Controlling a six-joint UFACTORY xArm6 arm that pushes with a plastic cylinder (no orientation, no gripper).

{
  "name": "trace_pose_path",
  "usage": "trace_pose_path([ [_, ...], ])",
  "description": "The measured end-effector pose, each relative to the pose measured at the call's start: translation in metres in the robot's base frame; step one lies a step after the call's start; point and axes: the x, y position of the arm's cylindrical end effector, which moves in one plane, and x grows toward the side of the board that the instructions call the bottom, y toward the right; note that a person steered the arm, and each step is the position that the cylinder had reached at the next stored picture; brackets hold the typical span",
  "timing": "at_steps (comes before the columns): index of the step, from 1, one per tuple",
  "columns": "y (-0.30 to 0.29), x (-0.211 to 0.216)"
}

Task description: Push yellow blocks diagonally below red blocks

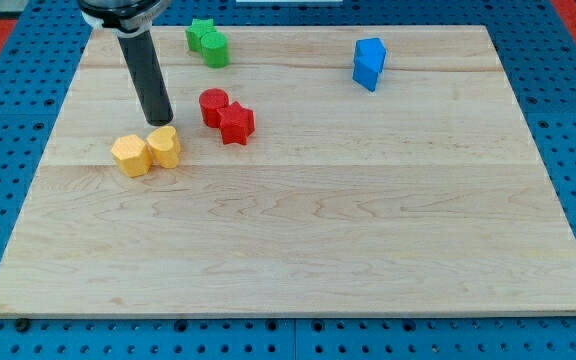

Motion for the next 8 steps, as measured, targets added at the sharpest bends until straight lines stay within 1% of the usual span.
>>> trace_pose_path([
  [2,0.004,0.031],
  [3,0.004,0.031],
  [5,0.029,0.031],
  [7,0.073,0.057],
  [8,0.065,0.078],
])
